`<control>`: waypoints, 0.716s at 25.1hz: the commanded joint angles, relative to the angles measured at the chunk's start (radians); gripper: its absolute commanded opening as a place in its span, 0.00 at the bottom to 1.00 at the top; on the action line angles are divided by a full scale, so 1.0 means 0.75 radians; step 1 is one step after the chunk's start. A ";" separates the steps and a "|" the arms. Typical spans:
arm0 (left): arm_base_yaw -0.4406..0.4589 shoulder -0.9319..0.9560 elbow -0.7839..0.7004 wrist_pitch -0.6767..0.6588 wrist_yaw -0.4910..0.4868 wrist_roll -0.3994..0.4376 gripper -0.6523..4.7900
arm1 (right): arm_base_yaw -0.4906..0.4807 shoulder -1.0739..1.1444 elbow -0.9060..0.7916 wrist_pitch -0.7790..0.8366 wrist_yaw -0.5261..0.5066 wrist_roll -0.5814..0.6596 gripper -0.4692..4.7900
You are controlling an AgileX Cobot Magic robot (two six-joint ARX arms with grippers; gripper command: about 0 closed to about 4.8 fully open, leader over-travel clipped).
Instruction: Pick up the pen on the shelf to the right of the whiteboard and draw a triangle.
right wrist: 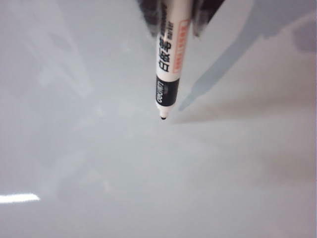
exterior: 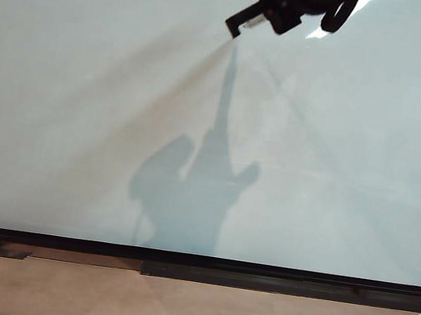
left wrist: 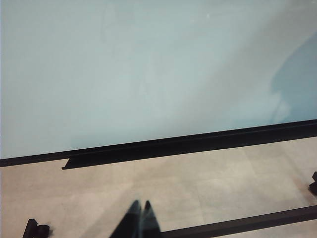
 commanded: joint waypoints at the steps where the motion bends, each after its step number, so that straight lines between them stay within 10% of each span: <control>1: -0.001 0.000 0.004 -0.008 0.005 0.001 0.11 | 0.039 0.118 0.010 0.279 0.118 -0.145 0.08; 6: -0.001 0.000 0.004 -0.008 0.005 0.001 0.11 | 0.127 0.397 0.026 0.806 0.319 -0.492 0.08; 18: -0.001 0.000 0.004 -0.008 0.005 0.001 0.11 | 0.093 0.470 0.149 0.806 0.293 -0.493 0.08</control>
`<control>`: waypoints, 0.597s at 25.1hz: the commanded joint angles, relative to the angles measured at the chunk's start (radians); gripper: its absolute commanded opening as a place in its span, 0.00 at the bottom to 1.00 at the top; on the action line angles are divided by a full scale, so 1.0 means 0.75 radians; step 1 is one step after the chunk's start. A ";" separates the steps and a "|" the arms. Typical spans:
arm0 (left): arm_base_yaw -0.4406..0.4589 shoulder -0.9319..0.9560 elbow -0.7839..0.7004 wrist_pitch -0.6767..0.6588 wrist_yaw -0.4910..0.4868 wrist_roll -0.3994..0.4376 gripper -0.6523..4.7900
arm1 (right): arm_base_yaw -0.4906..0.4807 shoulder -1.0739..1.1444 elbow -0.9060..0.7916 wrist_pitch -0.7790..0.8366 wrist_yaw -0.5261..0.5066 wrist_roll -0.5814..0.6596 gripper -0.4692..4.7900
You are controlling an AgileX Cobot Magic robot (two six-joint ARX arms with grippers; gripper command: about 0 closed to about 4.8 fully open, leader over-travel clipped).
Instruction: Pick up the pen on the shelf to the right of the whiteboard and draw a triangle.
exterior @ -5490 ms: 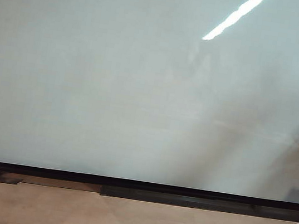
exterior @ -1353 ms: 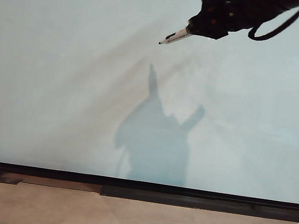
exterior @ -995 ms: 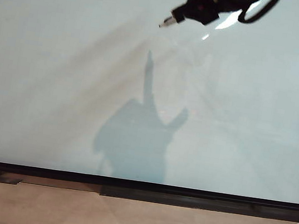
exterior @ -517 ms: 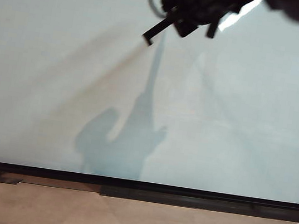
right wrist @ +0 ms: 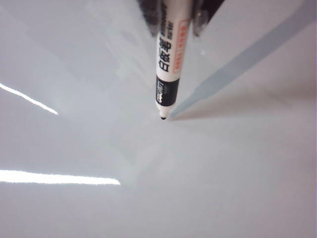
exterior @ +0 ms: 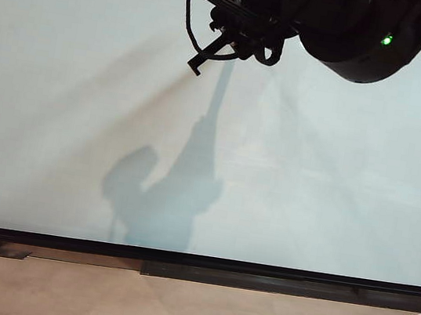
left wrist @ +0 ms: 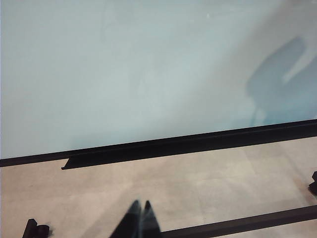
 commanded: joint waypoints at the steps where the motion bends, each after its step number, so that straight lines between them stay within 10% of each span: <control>1: -0.001 0.000 0.004 -0.008 0.005 0.001 0.11 | -0.018 -0.006 0.015 0.028 -0.027 0.003 0.08; 15: -0.001 0.000 0.004 -0.008 0.004 0.001 0.11 | -0.024 0.022 0.023 -0.044 -0.073 0.154 0.08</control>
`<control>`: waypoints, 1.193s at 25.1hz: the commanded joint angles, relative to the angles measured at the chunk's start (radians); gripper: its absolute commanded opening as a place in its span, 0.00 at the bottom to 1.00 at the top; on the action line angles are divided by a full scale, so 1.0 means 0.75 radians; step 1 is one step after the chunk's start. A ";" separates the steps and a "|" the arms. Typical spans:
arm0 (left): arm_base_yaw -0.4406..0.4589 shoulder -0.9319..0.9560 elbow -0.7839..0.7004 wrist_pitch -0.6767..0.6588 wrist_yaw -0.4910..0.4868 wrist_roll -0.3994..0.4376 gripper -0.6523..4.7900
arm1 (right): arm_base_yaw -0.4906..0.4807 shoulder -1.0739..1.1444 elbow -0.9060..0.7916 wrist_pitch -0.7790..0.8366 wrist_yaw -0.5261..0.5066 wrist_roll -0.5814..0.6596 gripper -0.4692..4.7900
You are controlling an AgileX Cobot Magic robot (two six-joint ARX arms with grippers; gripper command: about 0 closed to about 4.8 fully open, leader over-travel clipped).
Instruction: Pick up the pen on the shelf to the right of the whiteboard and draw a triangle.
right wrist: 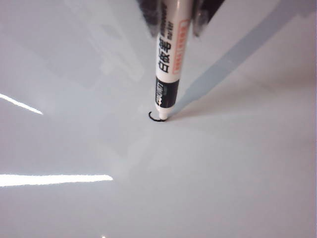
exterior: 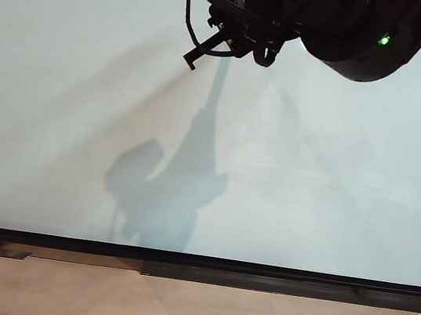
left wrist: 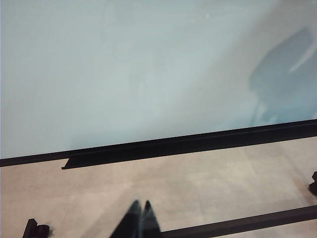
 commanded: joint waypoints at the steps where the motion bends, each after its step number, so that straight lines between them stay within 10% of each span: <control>1: -0.001 0.000 0.004 -0.008 0.005 0.001 0.11 | 0.006 0.026 0.009 -0.007 -0.005 0.033 0.08; 30: -0.001 0.000 0.004 -0.008 0.005 0.001 0.11 | 0.064 0.199 0.081 -0.147 -0.074 0.301 0.08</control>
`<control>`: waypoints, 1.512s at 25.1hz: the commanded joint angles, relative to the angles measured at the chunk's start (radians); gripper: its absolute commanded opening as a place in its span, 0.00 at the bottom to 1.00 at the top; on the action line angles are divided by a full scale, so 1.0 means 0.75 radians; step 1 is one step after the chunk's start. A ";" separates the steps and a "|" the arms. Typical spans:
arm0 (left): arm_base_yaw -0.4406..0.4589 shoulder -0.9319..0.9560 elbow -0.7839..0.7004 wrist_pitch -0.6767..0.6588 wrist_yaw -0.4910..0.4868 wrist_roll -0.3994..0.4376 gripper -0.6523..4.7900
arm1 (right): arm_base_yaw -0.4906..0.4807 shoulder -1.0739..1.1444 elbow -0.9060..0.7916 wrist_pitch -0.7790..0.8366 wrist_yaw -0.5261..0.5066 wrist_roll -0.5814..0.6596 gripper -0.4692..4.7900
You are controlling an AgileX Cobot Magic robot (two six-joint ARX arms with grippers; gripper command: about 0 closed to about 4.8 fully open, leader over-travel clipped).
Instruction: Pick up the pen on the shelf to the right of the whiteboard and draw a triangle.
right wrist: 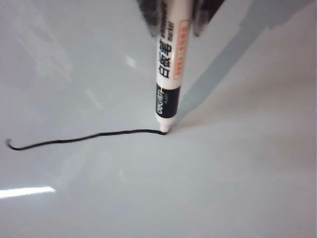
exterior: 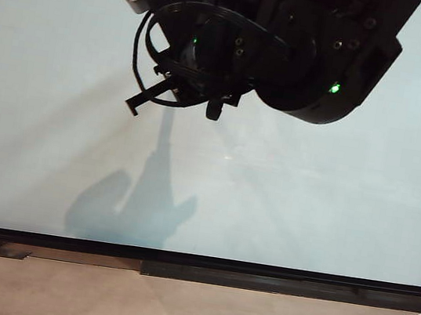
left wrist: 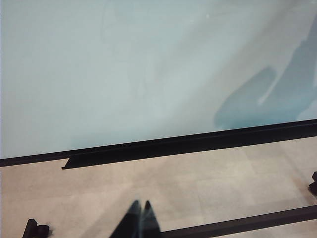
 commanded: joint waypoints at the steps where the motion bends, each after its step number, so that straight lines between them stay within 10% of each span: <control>1: -0.001 0.000 0.004 -0.008 0.005 0.001 0.11 | 0.006 0.009 0.011 -0.007 -0.002 0.020 0.08; 38: -0.001 0.000 0.004 -0.008 0.005 0.001 0.11 | 0.044 0.149 0.095 -0.112 -0.032 0.202 0.08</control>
